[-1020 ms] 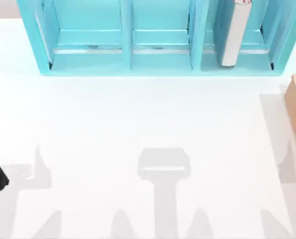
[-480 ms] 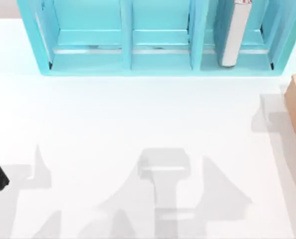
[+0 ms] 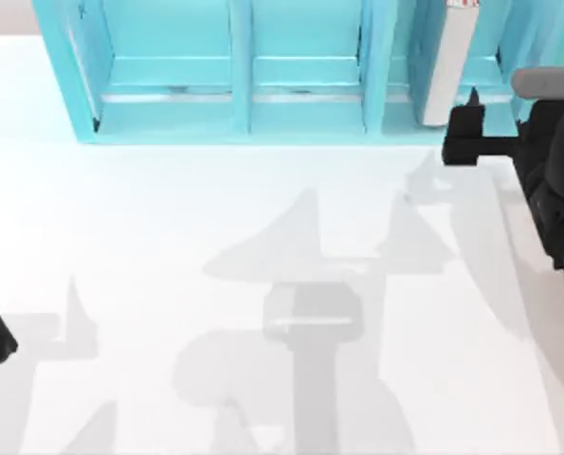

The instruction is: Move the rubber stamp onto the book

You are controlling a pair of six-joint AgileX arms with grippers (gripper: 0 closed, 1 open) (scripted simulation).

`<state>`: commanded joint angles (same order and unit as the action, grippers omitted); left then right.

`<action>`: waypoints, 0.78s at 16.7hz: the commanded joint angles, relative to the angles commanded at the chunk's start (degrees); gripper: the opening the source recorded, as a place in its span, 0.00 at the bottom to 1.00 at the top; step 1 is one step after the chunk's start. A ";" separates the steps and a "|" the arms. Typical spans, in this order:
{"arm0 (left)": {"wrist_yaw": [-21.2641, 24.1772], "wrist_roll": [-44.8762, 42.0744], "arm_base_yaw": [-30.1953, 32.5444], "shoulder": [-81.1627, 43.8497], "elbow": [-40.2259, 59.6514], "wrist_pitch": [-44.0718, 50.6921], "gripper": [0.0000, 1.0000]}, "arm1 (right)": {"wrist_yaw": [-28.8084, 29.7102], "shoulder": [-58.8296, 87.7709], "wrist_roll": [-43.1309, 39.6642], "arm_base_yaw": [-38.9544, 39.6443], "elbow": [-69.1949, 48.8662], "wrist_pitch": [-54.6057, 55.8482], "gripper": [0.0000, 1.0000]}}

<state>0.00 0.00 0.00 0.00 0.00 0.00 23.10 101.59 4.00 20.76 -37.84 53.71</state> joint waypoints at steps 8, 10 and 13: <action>0.00 0.00 0.00 0.00 0.00 0.00 1.00 | 5.60 20.48 0.20 4.63 -9.91 13.55 1.00; 0.00 0.00 0.00 0.00 0.00 0.00 1.00 | 5.64 20.66 0.20 4.67 -10.00 13.67 1.00; 0.00 0.00 0.00 0.00 0.00 0.00 1.00 | 5.54 20.52 0.20 4.38 -9.76 13.53 1.00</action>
<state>0.00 0.00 0.00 0.00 0.00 0.00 28.64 122.11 4.20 25.15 -47.60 67.24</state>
